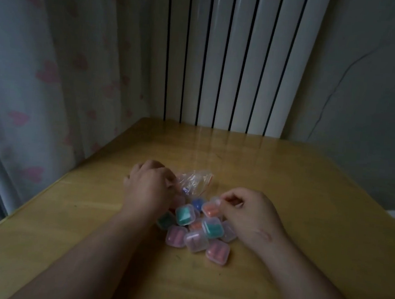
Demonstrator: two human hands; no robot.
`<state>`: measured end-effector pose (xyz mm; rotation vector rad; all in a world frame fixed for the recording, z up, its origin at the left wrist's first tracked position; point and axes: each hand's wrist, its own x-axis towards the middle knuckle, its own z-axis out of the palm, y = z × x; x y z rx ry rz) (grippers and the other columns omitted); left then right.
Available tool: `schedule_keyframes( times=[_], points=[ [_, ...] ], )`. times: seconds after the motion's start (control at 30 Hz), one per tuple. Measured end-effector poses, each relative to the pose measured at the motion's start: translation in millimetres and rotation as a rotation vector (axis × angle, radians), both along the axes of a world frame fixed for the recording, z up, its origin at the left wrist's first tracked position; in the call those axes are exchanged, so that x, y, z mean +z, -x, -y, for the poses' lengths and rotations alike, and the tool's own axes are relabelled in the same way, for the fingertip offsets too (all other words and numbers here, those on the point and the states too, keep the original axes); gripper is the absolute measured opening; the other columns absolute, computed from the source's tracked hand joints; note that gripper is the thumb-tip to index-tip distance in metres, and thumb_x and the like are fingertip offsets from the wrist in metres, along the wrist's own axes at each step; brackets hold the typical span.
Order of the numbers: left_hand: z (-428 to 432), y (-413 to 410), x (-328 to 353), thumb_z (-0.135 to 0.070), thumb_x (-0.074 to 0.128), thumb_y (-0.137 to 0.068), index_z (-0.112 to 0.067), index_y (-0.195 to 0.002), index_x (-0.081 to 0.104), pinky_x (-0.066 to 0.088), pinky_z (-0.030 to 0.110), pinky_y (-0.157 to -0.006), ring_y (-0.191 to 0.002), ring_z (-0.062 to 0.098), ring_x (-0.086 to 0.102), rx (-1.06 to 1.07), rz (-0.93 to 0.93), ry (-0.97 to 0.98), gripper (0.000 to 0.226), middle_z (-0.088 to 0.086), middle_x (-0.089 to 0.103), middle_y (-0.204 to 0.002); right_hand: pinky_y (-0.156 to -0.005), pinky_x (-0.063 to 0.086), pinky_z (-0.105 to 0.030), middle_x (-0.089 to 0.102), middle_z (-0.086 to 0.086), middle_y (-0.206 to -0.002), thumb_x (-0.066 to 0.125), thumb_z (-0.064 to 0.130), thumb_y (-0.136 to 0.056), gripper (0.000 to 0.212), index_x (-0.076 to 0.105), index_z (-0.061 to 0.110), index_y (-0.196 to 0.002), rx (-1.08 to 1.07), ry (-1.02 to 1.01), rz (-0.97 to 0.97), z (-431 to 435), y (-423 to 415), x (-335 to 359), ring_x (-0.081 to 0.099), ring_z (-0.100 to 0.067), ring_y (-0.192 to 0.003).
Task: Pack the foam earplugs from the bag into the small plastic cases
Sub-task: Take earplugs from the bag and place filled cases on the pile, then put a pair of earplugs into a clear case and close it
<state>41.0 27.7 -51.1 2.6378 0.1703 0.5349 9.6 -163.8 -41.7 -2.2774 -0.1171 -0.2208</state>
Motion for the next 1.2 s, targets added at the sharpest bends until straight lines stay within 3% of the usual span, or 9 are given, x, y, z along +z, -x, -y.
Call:
schedule_keyframes(
  times=[0.13,0.23,0.37,0.47,0.67,0.77,0.87,1.1,1.2],
  points=[
    [2,0,-1,-0.035,0.066,-0.089,-0.034,-0.099,0.068,0.038,0.035,-0.091,-0.112,0.016,0.047,-0.033,0.146,0.098,0.010,-0.009,0.058,-0.116,-0.068,0.039,-0.009,0.053,0.022,-0.113,0.077,0.034,-0.078,0.040,0.061,0.038,-0.114,0.044,-0.008,0.070,-2,2,0,0.052,0.004,-0.089],
    [11,8,8,-0.031,0.070,-0.087,-0.033,-0.092,0.066,0.039,0.032,-0.088,-0.107,0.014,0.047,-0.179,0.258,0.144,0.007,-0.015,0.052,-0.103,-0.077,0.046,-0.015,0.044,0.028,-0.121,0.080,0.035,-0.074,0.051,0.056,0.042,-0.118,0.107,-0.008,0.142,-4,4,1,0.052,0.004,-0.094],
    [20,22,19,-0.027,0.070,-0.085,-0.040,-0.089,0.062,0.036,0.025,-0.089,-0.109,-0.001,0.043,-0.447,0.205,0.231,0.015,-0.022,0.054,-0.108,-0.068,0.042,-0.013,0.056,0.022,-0.092,0.074,0.032,-0.080,0.019,0.060,0.044,-0.079,0.123,0.062,0.270,-8,0,-3,0.054,0.006,-0.084],
    [21,32,26,-0.027,0.055,-0.085,-0.039,-0.113,0.063,0.042,0.014,-0.077,-0.106,-0.015,0.045,-0.598,0.082,0.633,0.031,-0.022,0.053,-0.118,-0.056,0.036,-0.007,0.057,0.021,-0.067,0.072,0.020,-0.085,0.036,0.056,0.040,-0.061,0.065,-0.070,0.339,-2,-4,-7,0.054,0.004,-0.065],
    [19,19,20,-0.025,0.051,-0.099,-0.026,-0.112,0.065,0.051,0.037,-0.092,-0.108,0.020,0.063,-0.331,0.056,1.150,0.020,0.003,0.066,-0.115,-0.066,0.045,-0.010,0.068,0.007,-0.079,0.075,0.007,-0.080,0.026,0.067,0.031,-0.075,0.091,-0.389,0.439,3,-1,9,0.061,0.000,-0.072],
    [20,11,17,-0.029,0.055,-0.098,-0.014,-0.108,0.066,0.054,0.034,-0.081,-0.096,0.025,0.068,-0.303,-0.040,1.377,0.021,0.017,0.069,-0.110,-0.071,0.047,-0.008,0.071,0.007,-0.087,0.074,0.001,-0.078,0.030,0.070,0.030,-0.080,0.157,-0.479,0.470,0,6,16,0.064,0.003,-0.079],
    [22,7,15,-0.034,0.057,-0.096,-0.008,-0.111,0.064,0.052,0.031,-0.070,-0.087,0.025,0.069,-0.313,-0.117,1.417,0.031,0.024,0.068,-0.110,-0.071,0.046,-0.006,0.071,0.012,-0.083,0.075,0.000,-0.076,0.031,0.070,0.030,-0.080,0.161,-0.530,0.516,-2,9,21,0.064,0.007,-0.080],
    [19,12,13,-0.058,0.053,-0.091,-0.017,-0.117,0.066,0.053,0.040,-0.074,-0.092,0.031,0.070,-0.353,-0.306,1.246,0.050,0.017,0.072,-0.101,-0.076,0.054,-0.020,0.074,-0.002,-0.093,0.075,-0.001,-0.076,0.023,0.074,0.022,-0.078,0.210,-0.597,0.512,0,9,23,0.070,-0.011,-0.086],
    [20,14,16,-0.038,0.067,-0.084,-0.016,-0.122,0.061,0.057,0.041,-0.072,-0.086,0.030,0.072,-0.394,-0.332,1.411,0.045,0.019,0.072,-0.102,-0.076,0.056,-0.025,0.074,-0.002,-0.093,0.072,-0.002,-0.074,0.022,0.072,0.017,-0.086,0.286,-0.600,0.453,0,7,19,0.070,-0.015,-0.086]
  ],
)
